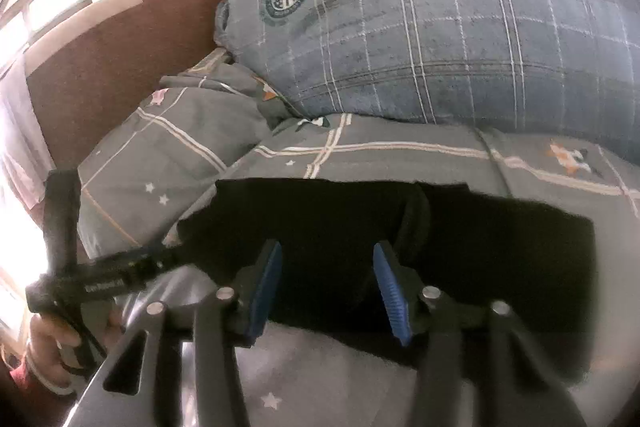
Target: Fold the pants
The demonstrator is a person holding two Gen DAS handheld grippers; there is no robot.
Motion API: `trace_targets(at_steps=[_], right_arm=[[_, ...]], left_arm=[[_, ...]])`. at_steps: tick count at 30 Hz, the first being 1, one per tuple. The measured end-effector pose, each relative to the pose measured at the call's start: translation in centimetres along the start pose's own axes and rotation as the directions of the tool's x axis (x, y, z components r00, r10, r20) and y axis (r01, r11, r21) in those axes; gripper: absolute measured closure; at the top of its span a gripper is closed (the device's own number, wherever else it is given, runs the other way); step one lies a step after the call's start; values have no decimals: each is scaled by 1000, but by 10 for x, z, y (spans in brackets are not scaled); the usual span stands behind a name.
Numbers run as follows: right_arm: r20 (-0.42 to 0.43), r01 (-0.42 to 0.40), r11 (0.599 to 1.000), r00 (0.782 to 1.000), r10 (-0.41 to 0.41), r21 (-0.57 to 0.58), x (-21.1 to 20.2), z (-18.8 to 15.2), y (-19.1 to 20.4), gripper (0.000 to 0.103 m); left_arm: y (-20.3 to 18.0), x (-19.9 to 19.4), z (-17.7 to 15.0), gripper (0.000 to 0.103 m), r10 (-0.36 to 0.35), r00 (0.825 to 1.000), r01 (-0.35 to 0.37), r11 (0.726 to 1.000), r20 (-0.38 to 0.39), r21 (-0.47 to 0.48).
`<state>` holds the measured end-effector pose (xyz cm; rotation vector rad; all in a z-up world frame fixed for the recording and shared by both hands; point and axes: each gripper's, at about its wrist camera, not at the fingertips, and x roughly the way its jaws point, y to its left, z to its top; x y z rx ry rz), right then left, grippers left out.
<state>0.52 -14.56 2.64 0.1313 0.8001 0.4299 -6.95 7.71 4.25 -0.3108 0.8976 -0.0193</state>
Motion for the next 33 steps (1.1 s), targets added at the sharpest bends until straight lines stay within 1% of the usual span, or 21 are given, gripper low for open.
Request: trace_targets(at_steps=[3,6,8,10,15,18,20,22,24,26,30,33], right_arm=[[-7,1,1000,1000,-2,-26,5,5,5,53],[-21,-8,999,1000,7,-52,13,11,11,51],[-30,-21,997,999,18,-77,19,17,16,44],[-41,-30,994,999,26,-101,27,22,20,43],[-77,-69,982,995,56,-178,54,40,37,41],[-111,-103,973,990,81,-205,74,50,45,37],[-151,-136,964,983,103,-228,93,59,50,37],[-186,-150,954,977,103,-258,110,67,56,36],[-227,-179,943,967,115,-282,128,74,63,36],[-271,-216,927,954,132,-307,149,79,74,33],[-351,-274,892,925,143,-359,189,79,98,33],[-398,-288,878,909,124,-382,215,70,109,34]], left_arm=[[6,-1,1,13,-16,1000,16,1000,-1,-21],[19,-2,0,12,-82,997,81,993,-9,-85],[27,0,-2,11,-109,994,105,986,-20,-126],[36,1,-4,11,-131,991,126,979,-25,-161],[48,9,-4,11,-170,985,163,964,-17,-212],[50,18,-4,11,-187,982,175,956,-30,-235],[48,21,-3,10,-184,983,175,956,-16,-235],[49,24,0,10,-185,983,177,956,-11,-236],[52,28,2,10,-190,982,184,951,1,-249],[54,33,4,9,-196,980,193,945,14,-263],[53,38,6,9,-192,981,192,947,27,-257],[51,42,6,9,-190,981,194,950,38,-245]])
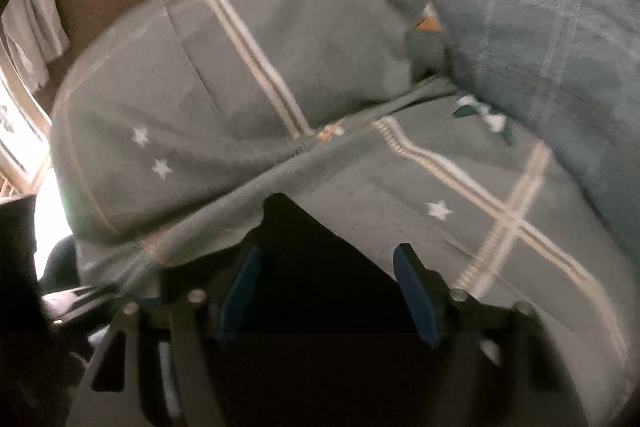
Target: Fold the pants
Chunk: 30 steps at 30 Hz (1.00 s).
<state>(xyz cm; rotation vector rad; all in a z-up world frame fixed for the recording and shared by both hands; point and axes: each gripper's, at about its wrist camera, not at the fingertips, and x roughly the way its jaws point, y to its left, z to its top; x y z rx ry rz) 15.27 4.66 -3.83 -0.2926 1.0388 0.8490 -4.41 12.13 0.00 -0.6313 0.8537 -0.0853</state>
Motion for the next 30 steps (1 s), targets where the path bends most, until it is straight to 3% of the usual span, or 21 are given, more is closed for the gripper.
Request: trace_targets(at_steps=[2,3,4,5,8,13,16,20,23,26,28,30], right_arm=[[-2,16,1000,1000,-16,11,7,-2,0,57],[18,3,999,1000,-3,38,3,-3,-2,65],[43,-19,998,999,16,61,-4,-4,-3,84],[74,-41,996,997,35,84,-14,-5,-5,86],[180,-63,992,983,42,113,-57,-11,-8,89],[388,-108,975,921,26,192,-147,-38,-29,91],[496,-138,954,868,-12,266,-201,-71,-54,94],[559,-128,919,821,-113,374,-250,-130,-83,94],[531,-107,857,821,-210,504,-261,-184,-111,96],[456,-84,769,844,-284,634,-253,-229,-138,103],[395,-56,712,861,-321,700,-246,-250,-150,101],[360,-41,669,866,-347,742,-248,-267,-154,98]], left_arm=[[2,1,2,14,-10,1000,9,1000,16,3],[3,1,2,22,-11,1000,11,1000,26,2],[4,-1,3,45,-10,999,9,1000,34,2],[3,-3,5,64,-3,999,2,1000,43,11],[-10,-20,11,76,-60,994,54,997,94,62],[-67,-49,13,82,-180,975,147,962,130,232],[-115,-55,6,83,-271,957,222,910,98,349],[-178,-36,-18,83,-355,935,316,817,-10,482],[-216,9,-46,83,-357,923,378,757,-146,533],[-238,56,-72,83,-294,921,390,729,-257,563],[-243,78,-90,83,-244,909,404,711,-337,576],[-242,80,-93,81,-222,906,403,709,-360,579]])
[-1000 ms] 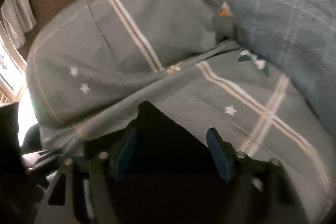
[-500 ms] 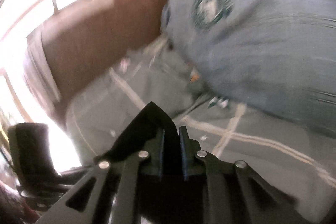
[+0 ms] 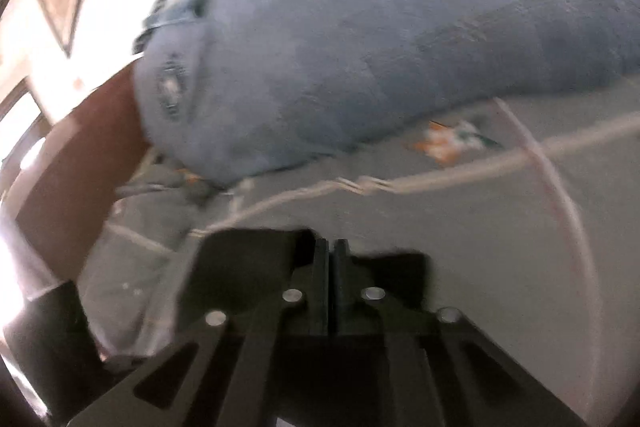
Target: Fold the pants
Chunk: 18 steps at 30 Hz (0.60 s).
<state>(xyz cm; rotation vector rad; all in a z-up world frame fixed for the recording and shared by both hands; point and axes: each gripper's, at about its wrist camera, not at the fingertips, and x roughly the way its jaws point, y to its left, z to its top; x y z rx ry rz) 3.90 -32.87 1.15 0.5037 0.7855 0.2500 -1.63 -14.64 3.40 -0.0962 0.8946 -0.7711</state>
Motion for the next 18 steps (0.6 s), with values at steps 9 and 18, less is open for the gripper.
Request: trace_targets(at_steps=[9,18], right_arm=[[17,-140,990,990,140,-7,-34,-21,10,43],[-81,-124,992,989,123,1,14,-34,19,42]], left_arm=[[36,-80,20,24,124,985,-129,991,119,29],[55,-29,19,24,293,955,-292,956,48,-31]])
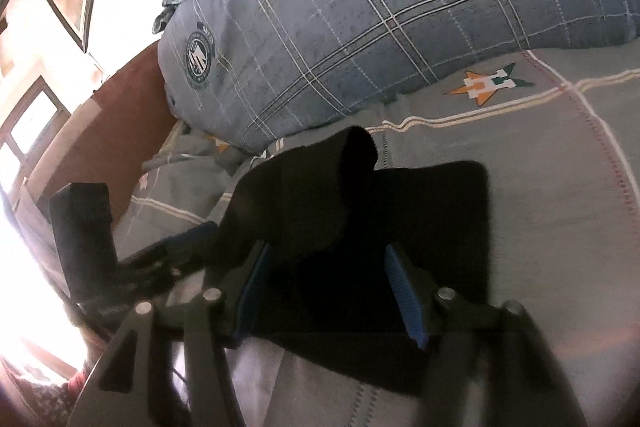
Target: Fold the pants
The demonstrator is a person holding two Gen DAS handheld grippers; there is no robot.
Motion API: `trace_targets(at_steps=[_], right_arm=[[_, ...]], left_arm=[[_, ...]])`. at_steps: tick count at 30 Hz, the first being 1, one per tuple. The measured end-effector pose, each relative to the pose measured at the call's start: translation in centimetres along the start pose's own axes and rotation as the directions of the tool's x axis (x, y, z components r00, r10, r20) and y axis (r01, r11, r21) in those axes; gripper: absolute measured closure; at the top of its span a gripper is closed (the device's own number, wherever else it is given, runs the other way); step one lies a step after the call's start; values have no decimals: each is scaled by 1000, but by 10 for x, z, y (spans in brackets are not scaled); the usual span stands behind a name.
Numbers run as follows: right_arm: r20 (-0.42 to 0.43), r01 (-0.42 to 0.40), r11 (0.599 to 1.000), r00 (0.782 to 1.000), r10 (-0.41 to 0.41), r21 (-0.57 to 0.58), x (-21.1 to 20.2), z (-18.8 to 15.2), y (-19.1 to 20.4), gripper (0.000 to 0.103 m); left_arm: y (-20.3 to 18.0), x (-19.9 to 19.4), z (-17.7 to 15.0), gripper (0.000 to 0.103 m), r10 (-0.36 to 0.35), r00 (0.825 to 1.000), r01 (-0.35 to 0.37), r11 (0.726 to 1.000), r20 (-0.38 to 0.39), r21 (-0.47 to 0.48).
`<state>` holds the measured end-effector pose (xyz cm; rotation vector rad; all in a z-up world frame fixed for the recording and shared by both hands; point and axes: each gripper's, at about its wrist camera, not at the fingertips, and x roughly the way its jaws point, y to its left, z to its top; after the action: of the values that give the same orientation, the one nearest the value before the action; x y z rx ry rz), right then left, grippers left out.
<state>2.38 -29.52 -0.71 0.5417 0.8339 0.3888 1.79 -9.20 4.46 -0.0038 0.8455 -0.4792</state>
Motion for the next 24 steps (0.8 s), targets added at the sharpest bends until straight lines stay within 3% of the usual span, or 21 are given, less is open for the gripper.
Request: trace_targets(at_steps=[4,7,8,13,16,18,21,24], right_arm=[[-11,-1,1000,1000,2,21,13,-4,3,45],[-7,65,998,998,-65,-15,16,-5,11,85],[3,48,999,999,-48,-8,12,-4,13,88],[135,8,1000,991,-8,-2,-39,9,24,90],[138,55,998,989,-58,21,-53,8,13,90],[102,94,994,990,-98,48,-47,1,0,90],[62,221,974,973,-224,52,-30,-10,-18,85],[98,223,971,968,-231,86,-36,-12,-19,74]], left_arm=[[2,22,7,24,-9,1000,8,999,-14,-33],[7,24,8,24,3,1000,-4,999,-20,-48],[6,23,9,24,2,1000,-3,999,-24,-51],[-6,-3,24,22,1,999,1,1000,51,-23],[-20,-4,30,19,0,998,0,1000,67,1],[-25,8,27,19,18,999,-19,1000,48,4],[-30,37,20,21,47,998,-47,999,-28,2],[-31,50,16,20,71,996,-72,997,-51,-5]])
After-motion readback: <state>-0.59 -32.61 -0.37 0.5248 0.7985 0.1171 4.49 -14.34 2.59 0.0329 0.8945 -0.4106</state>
